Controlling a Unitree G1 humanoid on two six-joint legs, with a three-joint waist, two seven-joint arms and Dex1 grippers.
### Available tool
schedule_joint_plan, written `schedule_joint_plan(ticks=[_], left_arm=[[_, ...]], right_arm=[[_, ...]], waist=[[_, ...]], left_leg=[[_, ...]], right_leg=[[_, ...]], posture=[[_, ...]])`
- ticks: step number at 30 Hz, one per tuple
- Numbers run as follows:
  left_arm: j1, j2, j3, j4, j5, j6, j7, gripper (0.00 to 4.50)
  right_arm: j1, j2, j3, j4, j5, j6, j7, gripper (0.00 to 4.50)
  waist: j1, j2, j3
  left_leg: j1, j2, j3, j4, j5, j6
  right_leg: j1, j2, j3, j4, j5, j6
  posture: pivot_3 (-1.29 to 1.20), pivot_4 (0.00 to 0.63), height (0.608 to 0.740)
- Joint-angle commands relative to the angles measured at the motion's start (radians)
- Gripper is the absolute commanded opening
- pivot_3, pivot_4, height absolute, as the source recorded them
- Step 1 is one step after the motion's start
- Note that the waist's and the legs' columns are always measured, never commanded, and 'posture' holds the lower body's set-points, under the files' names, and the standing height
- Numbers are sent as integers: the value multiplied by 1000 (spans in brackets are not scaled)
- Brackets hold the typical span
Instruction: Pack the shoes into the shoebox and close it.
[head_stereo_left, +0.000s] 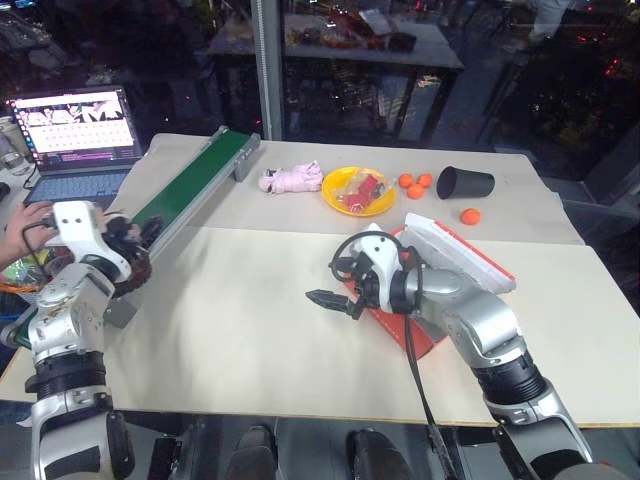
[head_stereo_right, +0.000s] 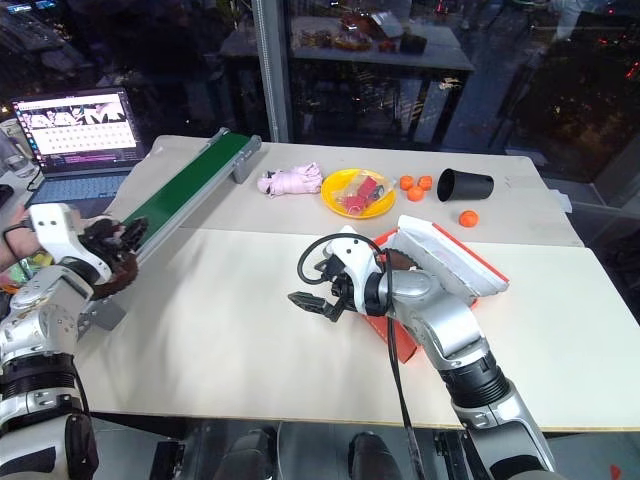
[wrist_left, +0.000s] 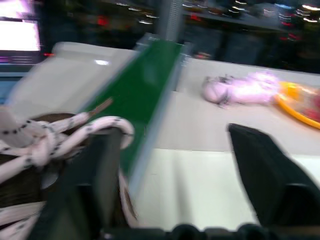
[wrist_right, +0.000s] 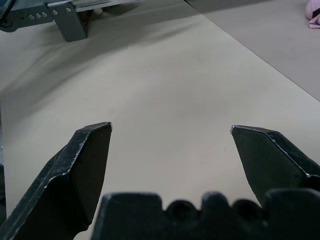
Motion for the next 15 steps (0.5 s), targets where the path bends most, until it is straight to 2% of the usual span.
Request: schedule_joint_plan(ticks=[1,4,8,15], left_arm=[[66,2,49,-59,57,9,155,4481],[154,-21,81,-144,98,17,274,4481],[227,-42,86,-208,105,44,321,4481],[268,-52,93,-239,100,153,374,4481]], right_arm=[[-7,-8,-27,-27,4,-6,5,4500],[-11,-11,-26,-18,2,-13,9,4500],[-15,-11,-22,-13,1,-17,14,4500],[-29,-17,-18,3,-8,-26,31,4500]], waist=[[-2,0,0],[-4,0,0],[-8,0,0],[-11,0,0]], left_leg=[[1,0,0,-1,0,-1],[2,0,0,-2,-1,-1],[5,0,1,-4,-3,-5],[11,0,2,-6,-4,-6]], right_leg=[[0,0,0,0,0,0],[0,0,1,1,0,-1],[1,0,2,1,-1,-2],[4,0,3,1,-2,-3]], posture=[[0,150,736],[0,150,736],[0,150,736],[0,150,736]])
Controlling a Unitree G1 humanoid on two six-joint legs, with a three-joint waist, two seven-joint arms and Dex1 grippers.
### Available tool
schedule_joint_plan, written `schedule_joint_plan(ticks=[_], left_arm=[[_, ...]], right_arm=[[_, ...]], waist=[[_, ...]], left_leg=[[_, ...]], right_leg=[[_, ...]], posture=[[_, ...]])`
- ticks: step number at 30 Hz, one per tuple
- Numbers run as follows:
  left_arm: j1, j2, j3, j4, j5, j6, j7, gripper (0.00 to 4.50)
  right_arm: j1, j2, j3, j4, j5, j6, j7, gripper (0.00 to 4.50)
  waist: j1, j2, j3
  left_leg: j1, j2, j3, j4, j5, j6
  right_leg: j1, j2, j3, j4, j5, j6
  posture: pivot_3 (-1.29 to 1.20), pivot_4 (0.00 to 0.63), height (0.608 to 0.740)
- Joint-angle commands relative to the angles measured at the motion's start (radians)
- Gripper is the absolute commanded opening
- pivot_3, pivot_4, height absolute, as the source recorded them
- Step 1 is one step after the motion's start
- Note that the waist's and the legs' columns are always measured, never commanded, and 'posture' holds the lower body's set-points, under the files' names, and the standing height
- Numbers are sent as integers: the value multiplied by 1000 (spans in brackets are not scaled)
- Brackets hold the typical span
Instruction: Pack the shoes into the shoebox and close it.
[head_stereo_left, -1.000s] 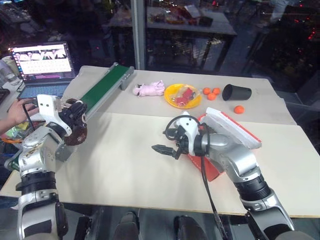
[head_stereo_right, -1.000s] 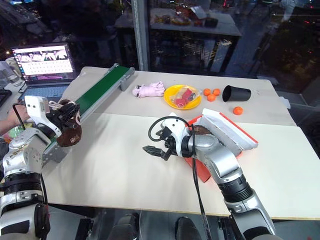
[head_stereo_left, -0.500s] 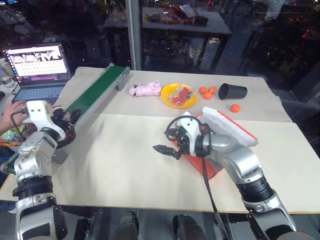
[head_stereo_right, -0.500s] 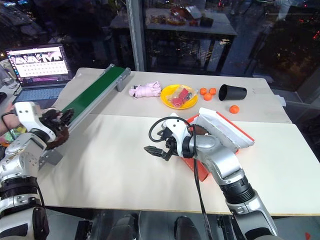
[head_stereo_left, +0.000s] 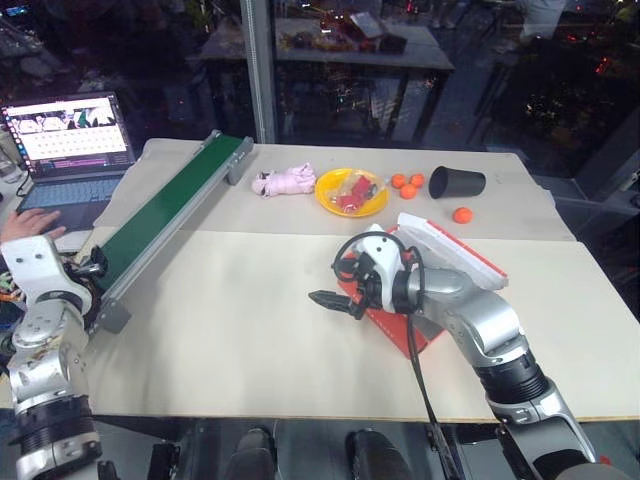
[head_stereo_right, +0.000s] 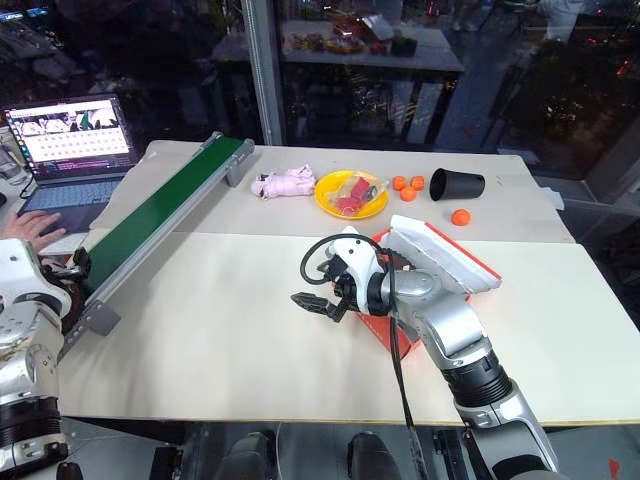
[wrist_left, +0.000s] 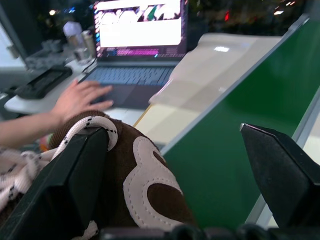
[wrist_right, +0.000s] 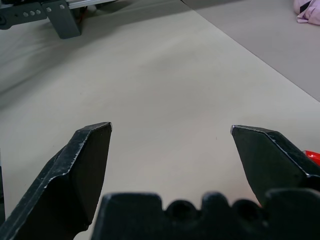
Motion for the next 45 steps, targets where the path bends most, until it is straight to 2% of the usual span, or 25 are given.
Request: schedule_joint_plan(ticks=[1,8,17,19,20,25,26,28,30,31,35,38,42,45], left_arm=[[38,-1,30,5,10,94,44,4481],[77,-16,92,-2,5,215,128,4481],[5,-106,267,14,-124,394,244,4481],[-8,-122,292,5,-151,430,254,3947],[-12,-128,300,0,-158,444,263,3833],[-41,-138,331,-15,-187,493,295,1997],[-48,-138,336,-17,-191,495,297,1506],[-62,-134,341,-22,-196,492,302,920],[-74,-124,330,-28,-190,476,306,124],[-78,-119,324,-31,-184,466,309,9],[-145,-90,275,-60,-155,358,299,9],[-209,-87,230,-93,-181,317,249,9],[-332,-64,84,-176,-197,342,161,9],[-402,-62,0,-222,-200,372,128,9]], right_arm=[[-29,-12,-17,-11,-9,-27,15,4500],[-33,-19,-19,-6,-17,-28,29,4500],[-40,-26,-21,4,-25,-34,39,4500],[-40,-23,-23,6,-28,-36,40,4500],[-39,-21,-23,7,-29,-36,40,4500],[-38,-17,-25,9,-32,-39,38,4500],[-38,-16,-25,10,-32,-40,38,4500],[-38,-15,-25,12,-34,-42,36,4500],[-38,-14,-25,14,-35,-45,34,4500],[-38,-13,-25,15,-35,-46,34,4500],[-41,-12,-27,18,-36,-47,32,4500],[-45,-10,-31,18,-34,-44,30,4500],[-54,2,-56,15,-14,-28,20,4500],[-58,9,-73,15,-4,-20,13,4500]], waist=[[-2,0,0],[-30,1,-1],[-67,8,-5],[-73,9,-5],[-74,9,-5],[-71,9,-5],[-71,9,-5],[-68,9,-5],[-66,9,-5],[-66,9,-5],[-59,9,-5],[-42,4,-4],[-9,-8,0],[5,-11,-1]], left_leg=[[0,0,0,0,0,0],[1,0,0,-1,0,0],[5,-1,0,-3,0,0],[5,-1,0,-2,0,0],[6,-1,0,-3,0,0],[8,-2,0,-2,-1,0],[8,-2,0,-2,-1,0],[8,-2,0,-2,-1,0],[8,-2,0,-2,-1,0],[8,-2,0,-2,-1,0],[8,-2,0,-2,-1,0],[8,-2,-1,-2,-1,-1],[3,-1,-2,-1,-1,-1],[-5,-1,-2,0,0,-2]], right_leg=[[0,0,0,0,0,0],[0,0,1,0,0,0],[2,1,4,0,-4,5],[3,1,4,0,-4,6],[3,1,4,0,-4,6],[6,0,4,-1,-5,7],[7,0,4,-2,-5,7],[8,0,4,-3,-5,6],[8,-1,4,-3,-8,2],[8,-1,4,-4,-8,1],[8,0,3,-3,-8,1],[8,0,2,-3,-8,0],[6,0,0,-4,-5,-4],[2,-1,-1,-6,-3,-5]], posture=[[0,150,736],[0,150,736],[0,150,736],[0,150,736],[0,150,736],[0,150,736],[0,150,736],[0,150,736],[0,150,736],[0,150,736],[0,150,736],[0,150,736],[0,150,736],[0,150,736]])
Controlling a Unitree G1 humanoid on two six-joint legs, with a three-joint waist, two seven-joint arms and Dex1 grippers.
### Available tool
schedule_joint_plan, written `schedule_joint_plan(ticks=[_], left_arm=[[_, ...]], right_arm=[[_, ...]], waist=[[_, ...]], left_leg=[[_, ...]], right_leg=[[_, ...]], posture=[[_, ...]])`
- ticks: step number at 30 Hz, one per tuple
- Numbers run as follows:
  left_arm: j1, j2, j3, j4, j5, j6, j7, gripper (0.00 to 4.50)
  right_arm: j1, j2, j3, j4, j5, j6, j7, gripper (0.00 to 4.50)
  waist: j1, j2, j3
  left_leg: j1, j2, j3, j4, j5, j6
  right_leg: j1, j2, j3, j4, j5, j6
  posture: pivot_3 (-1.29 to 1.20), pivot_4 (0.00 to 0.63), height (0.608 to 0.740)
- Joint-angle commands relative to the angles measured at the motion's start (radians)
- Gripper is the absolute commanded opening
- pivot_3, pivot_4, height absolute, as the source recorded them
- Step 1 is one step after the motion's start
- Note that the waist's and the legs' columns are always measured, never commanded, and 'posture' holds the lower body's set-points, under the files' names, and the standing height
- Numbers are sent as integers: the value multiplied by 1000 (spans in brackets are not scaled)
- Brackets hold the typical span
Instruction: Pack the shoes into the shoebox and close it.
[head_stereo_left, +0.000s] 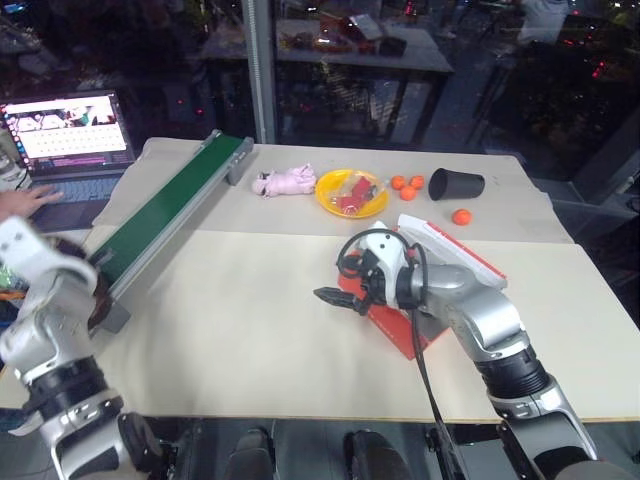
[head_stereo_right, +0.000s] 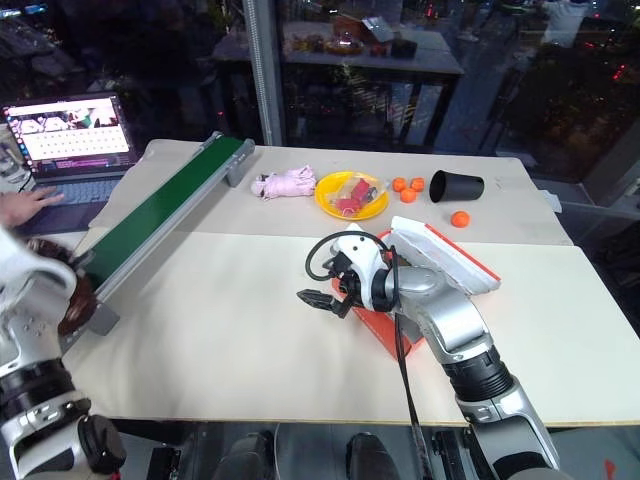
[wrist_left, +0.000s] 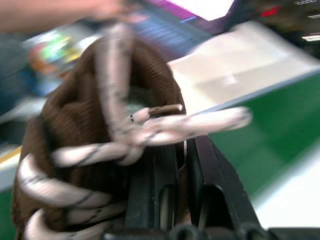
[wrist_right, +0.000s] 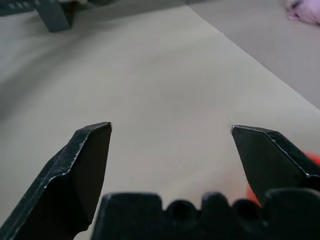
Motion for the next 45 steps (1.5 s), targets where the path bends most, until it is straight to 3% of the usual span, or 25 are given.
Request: schedule_joint_plan(ticks=[1,6,12,22,31,45], left_arm=[[-117,23,-125,-115,-22,23,-70,9],[-234,-5,-237,-130,-51,63,-151,9],[-350,-137,-298,-82,-84,61,-156,9],[-452,-419,-217,20,-247,57,-88,9],[-500,-552,-142,79,-442,102,-2,9],[-522,-623,-189,90,-510,77,36,9]], right_arm=[[-17,6,-72,-26,30,5,-14,4500],[-39,71,-193,-39,130,68,-62,4500],[-92,159,-374,-41,307,167,-143,4500],[-136,246,-568,-45,566,267,-334,4500],[-124,216,-590,-21,593,248,-436,4500],[-114,199,-554,26,561,226,-490,4500]], waist=[[8,0,0],[13,0,0],[11,0,0],[13,1,1],[9,3,2],[11,3,2]], left_leg=[[-2,0,0,0,0,0],[-9,0,0,-1,1,1],[-9,0,-1,0,5,7],[-9,0,-2,3,6,8],[-10,-1,-4,3,6,9],[-10,-2,-5,4,6,9]], right_leg=[[-2,0,0,-1,4,6],[-8,1,0,-1,5,8],[-8,1,0,1,5,8],[-7,1,0,1,6,9],[-7,2,1,0,5,10],[-6,2,1,0,6,10]], posture=[[0,150,736],[0,150,736],[0,150,736],[0,150,736],[0,150,736],[0,150,736]])
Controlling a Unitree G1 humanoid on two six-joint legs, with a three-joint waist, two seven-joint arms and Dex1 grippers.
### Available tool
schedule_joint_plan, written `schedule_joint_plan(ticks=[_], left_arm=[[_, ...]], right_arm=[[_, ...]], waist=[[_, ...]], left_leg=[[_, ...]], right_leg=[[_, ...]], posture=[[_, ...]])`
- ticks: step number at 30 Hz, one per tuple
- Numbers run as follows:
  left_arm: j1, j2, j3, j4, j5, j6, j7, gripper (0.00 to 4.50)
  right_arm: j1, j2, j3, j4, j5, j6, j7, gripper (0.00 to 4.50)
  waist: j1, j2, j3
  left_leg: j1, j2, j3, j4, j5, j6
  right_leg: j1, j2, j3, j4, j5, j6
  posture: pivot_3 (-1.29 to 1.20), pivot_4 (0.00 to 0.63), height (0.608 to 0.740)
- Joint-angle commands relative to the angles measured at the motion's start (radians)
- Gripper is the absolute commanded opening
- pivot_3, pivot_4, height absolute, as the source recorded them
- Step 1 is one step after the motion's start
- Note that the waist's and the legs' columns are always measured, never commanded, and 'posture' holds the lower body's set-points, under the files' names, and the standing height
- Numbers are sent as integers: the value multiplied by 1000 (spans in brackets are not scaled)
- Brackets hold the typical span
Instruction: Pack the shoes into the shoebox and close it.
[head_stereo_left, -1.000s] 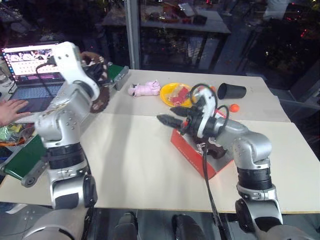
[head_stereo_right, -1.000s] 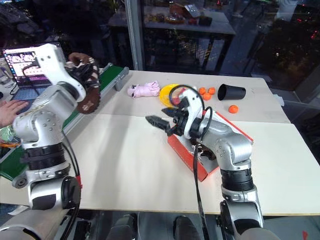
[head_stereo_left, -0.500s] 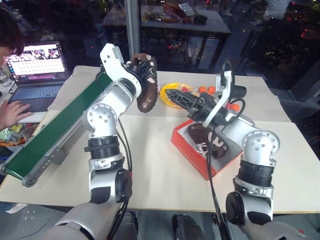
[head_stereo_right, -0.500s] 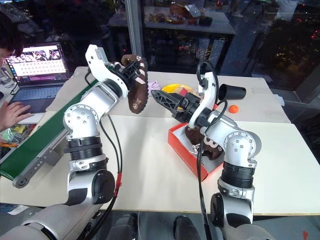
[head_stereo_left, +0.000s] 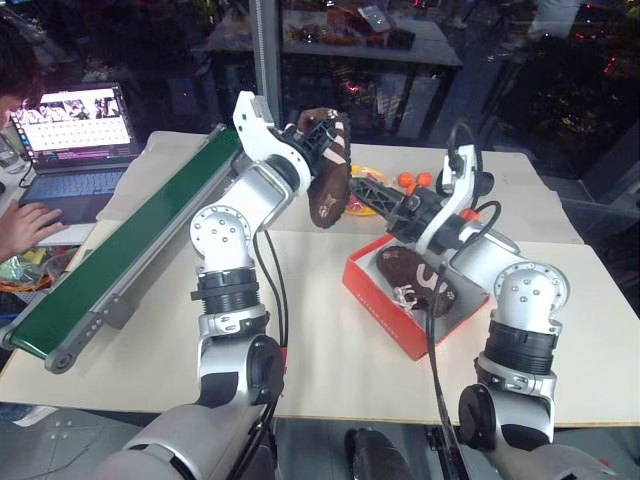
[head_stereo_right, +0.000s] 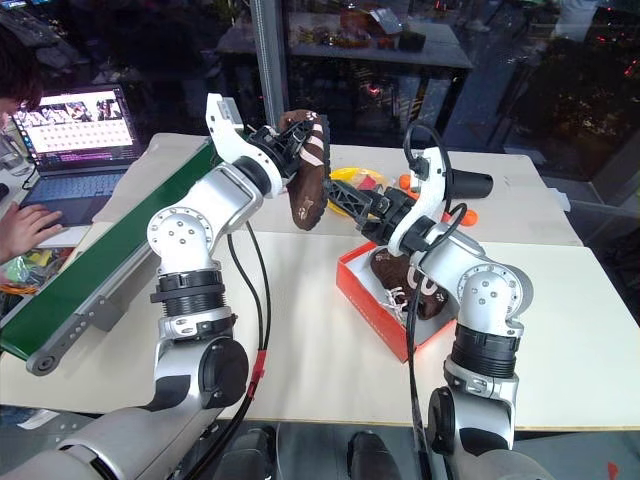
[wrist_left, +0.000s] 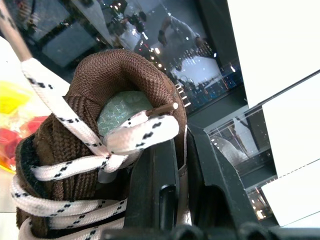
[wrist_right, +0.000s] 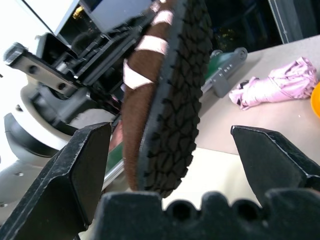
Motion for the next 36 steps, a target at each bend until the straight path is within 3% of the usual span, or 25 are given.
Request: schedule_joint_plan(ticks=[1,22,25,33,36], left_arm=[[-41,-39,-32,-25,-32,-25,5,9],[-21,-66,-78,-7,-91,-41,38,9],[-21,-63,-83,-4,-100,-43,44,0],[-15,-41,-88,-7,-112,-48,52,0],[-6,-33,-91,-17,-119,-40,55,0]], right_arm=[[-9,-8,11,-6,-7,-32,-6,4500],[-85,26,74,35,-25,-32,-45,4500],[-90,26,77,60,-48,-51,-46,3763],[-97,32,76,85,-72,-91,-40,1069],[-98,26,83,95,-88,-109,-36,475]], waist=[[0,0,0],[1,0,0],[1,0,0],[1,0,0],[1,0,0]], left_leg=[[0,0,0,0,0,0],[0,0,0,0,0,0],[0,0,0,0,0,0],[0,0,0,0,0,0],[0,0,0,0,0,0]], right_leg=[[0,0,0,0,0,0],[0,0,0,0,0,0],[0,0,0,-1,0,0],[0,0,0,-1,0,0],[0,0,0,-1,0,0]], posture=[[0,150,736],[0,150,736],[0,150,736],[0,150,736],[0,150,736]])
